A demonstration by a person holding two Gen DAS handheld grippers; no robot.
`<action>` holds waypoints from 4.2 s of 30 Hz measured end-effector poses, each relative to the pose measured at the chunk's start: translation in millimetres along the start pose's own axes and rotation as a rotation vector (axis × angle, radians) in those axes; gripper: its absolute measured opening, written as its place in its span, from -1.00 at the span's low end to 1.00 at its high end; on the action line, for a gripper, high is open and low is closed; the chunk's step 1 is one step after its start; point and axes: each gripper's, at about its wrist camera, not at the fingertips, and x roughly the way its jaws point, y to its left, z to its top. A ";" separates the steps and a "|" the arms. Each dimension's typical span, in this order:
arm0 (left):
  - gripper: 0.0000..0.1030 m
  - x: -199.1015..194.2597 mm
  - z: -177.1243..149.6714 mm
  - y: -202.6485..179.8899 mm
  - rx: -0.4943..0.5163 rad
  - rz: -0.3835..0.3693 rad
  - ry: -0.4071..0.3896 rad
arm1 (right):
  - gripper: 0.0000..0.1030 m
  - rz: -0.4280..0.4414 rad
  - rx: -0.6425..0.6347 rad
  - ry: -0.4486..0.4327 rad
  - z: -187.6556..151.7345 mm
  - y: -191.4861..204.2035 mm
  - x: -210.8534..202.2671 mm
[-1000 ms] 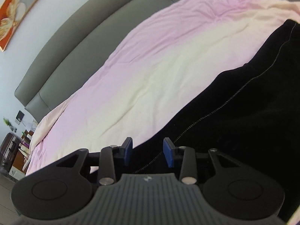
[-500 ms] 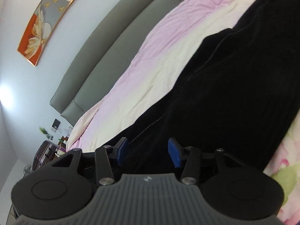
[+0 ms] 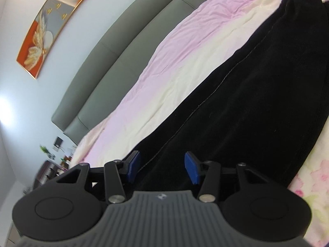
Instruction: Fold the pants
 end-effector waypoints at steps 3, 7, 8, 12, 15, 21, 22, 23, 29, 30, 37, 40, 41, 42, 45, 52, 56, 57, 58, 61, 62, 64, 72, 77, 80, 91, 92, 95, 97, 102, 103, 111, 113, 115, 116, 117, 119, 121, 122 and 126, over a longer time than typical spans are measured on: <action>-0.33 -12.9 -7.1 -33.6 0.118 0.108 -0.071 | -0.09 -0.048 -0.073 0.001 -0.4 9.3 -1.4; -0.33 -35.3 -22.8 -78.1 0.269 0.251 -0.207 | -0.14 -0.278 -0.311 0.202 -18.9 20.5 29.0; -0.33 -40.9 -24.4 -86.8 0.291 0.272 -0.237 | -0.14 -0.304 -0.376 0.218 -26.7 21.8 32.8; -0.07 -52.5 -34.6 -109.8 0.330 0.209 -0.262 | -0.22 -0.259 -0.411 0.052 -16.1 39.6 7.2; 0.04 -43.8 -47.3 -124.1 0.372 0.162 -0.198 | 0.04 -0.269 -0.428 -0.118 10.5 37.1 -17.8; 0.08 -12.2 -84.0 -154.6 0.461 0.122 -0.103 | 0.09 -0.419 -0.044 -0.251 74.7 -52.4 -46.3; 0.09 -7.2 -88.2 -161.6 0.470 0.116 -0.088 | 0.09 -0.438 0.027 -0.288 83.1 -69.2 -52.2; 0.09 -2.5 -91.9 -169.1 0.480 0.110 -0.077 | 0.09 -0.452 0.073 -0.321 90.6 -81.2 -56.1; 0.23 11.3 -111.6 -210.6 0.520 0.061 -0.056 | 0.08 -0.513 0.207 -0.459 139.8 -131.4 -56.0; 0.23 14.7 -113.7 -216.5 0.527 0.058 -0.050 | 0.08 -0.524 0.208 -0.465 145.3 -137.7 -51.9; 0.23 32.2 -126.9 -230.4 0.533 0.035 -0.029 | 0.08 -0.557 0.167 -0.531 182.6 -197.7 -39.2; 0.23 40.4 -131.9 -231.0 0.520 0.044 -0.006 | -0.27 -0.585 0.166 -0.486 183.5 -220.8 -27.6; 0.23 42.4 -133.1 -230.8 0.513 0.045 -0.001 | -0.43 -0.562 0.193 -0.466 181.6 -229.3 -24.3; 0.23 43.8 -134.2 -231.0 0.507 0.044 0.003 | -0.52 -0.540 0.209 -0.465 179.5 -234.3 -22.8; 0.23 47.6 -135.2 -231.9 0.487 0.039 0.010 | -0.73 -0.505 0.209 -0.484 181.0 -233.0 -24.8; 0.23 50.2 -139.7 -235.4 0.488 0.013 0.023 | -0.45 -0.656 0.116 -0.553 182.9 -208.9 -30.9; 0.23 44.9 -140.7 -232.3 0.493 0.012 0.029 | -0.45 -0.586 0.116 -0.520 188.0 -215.2 -21.7; 0.23 43.3 -140.4 -230.7 0.492 0.014 0.027 | -0.50 -0.576 0.118 -0.482 190.0 -219.5 -16.1; 0.23 41.8 -139.7 -229.7 0.490 0.017 0.024 | -0.71 -0.558 0.122 -0.455 190.2 -223.5 -12.4; 0.23 36.4 -137.6 -225.8 0.473 0.027 0.012 | -1.00 -0.528 0.136 -0.462 189.0 -224.8 -14.4; 0.23 36.8 -136.7 -224.2 0.462 0.030 0.010 | -1.00 -0.523 0.142 -0.484 189.7 -222.4 -18.1; 0.23 38.9 -134.1 -223.7 0.434 0.030 0.005 | -1.00 -0.513 0.152 -0.565 190.6 -212.1 -31.3; 0.23 40.7 -130.1 -216.4 0.374 0.027 -0.017 | -1.00 -0.596 0.230 -0.525 179.6 -207.6 -44.7; 0.23 40.9 -131.7 -216.3 0.379 0.024 -0.012 | -0.38 -0.553 0.365 -0.558 171.9 -243.5 -46.5; 0.23 40.9 -128.8 -214.4 0.366 0.028 -0.012 | 0.17 -0.431 0.415 -0.551 174.9 -256.8 -45.2; 0.23 34.1 -126.0 -208.4 0.349 0.019 -0.002 | 0.40 -0.361 0.340 -0.497 185.8 -274.7 -23.3; 0.23 33.0 -126.1 -208.2 0.352 0.020 -0.001 | 0.31 -0.354 0.338 -0.488 186.6 -276.2 -22.9; 0.23 31.4 -124.7 -207.3 0.345 0.023 -0.002 | -0.72 -0.235 0.414 -0.483 183.8 -286.8 -28.4; 0.23 31.3 -124.3 -206.7 0.332 0.020 -0.001 | -0.74 -0.199 0.394 -0.522 181.9 -282.0 -34.9; 0.23 32.9 -125.4 -206.6 0.319 0.010 -0.001 | -0.74 -0.247 0.364 -0.542 184.3 -264.7 -38.3; 0.23 33.5 -125.9 -206.9 0.319 0.009 0.001 | -0.74 -0.268 0.382 -0.538 184.9 -263.1 -38.7; 0.23 28.8 -118.5 -206.5 0.301 -0.031 -0.018 | -0.74 -0.275 -0.056 -0.607 184.0 -149.5 -57.7; 0.23 26.6 -119.0 -205.4 0.295 -0.040 -0.021 | -0.74 -0.223 -0.222 -0.590 174.4 -103.6 -53.1; 0.23 23.2 -119.7 -202.6 0.291 -0.047 -0.024 | -0.74 -0.173 -0.402 -0.544 154.6 -60.6 -45.4; 0.23 21.1 -119.2 -200.6 0.287 -0.049 -0.027 | -0.74 -0.145 -0.487 -0.509 141.7 -42.6 -40.6; 0.23 19.1 -118.5 -198.7 0.283 -0.051 -0.029 | -0.74 -0.116 -0.557 -0.469 129.9 -29.2 -35.6; 0.23 15.3 -115.9 -192.7 0.273 -0.049 -0.033 | -0.74 -0.071 -0.719 -0.357 100.1 -5.2 -22.1; 0.23 11.3 -113.0 -187.8 0.262 -0.048 -0.039 | -0.73 -0.067 -0.905 -0.233 67.4 8.9 -2.9; 0.23 9.6 -111.8 -185.7 0.256 -0.048 -0.041 | -0.73 -0.069 -0.995 -0.154 51.5 11.1 8.8; 0.23 5.0 -109.8 -180.6 0.239 -0.059 -0.043 | -0.57 -0.147 -1.312 0.146 -8.4 7.2 45.7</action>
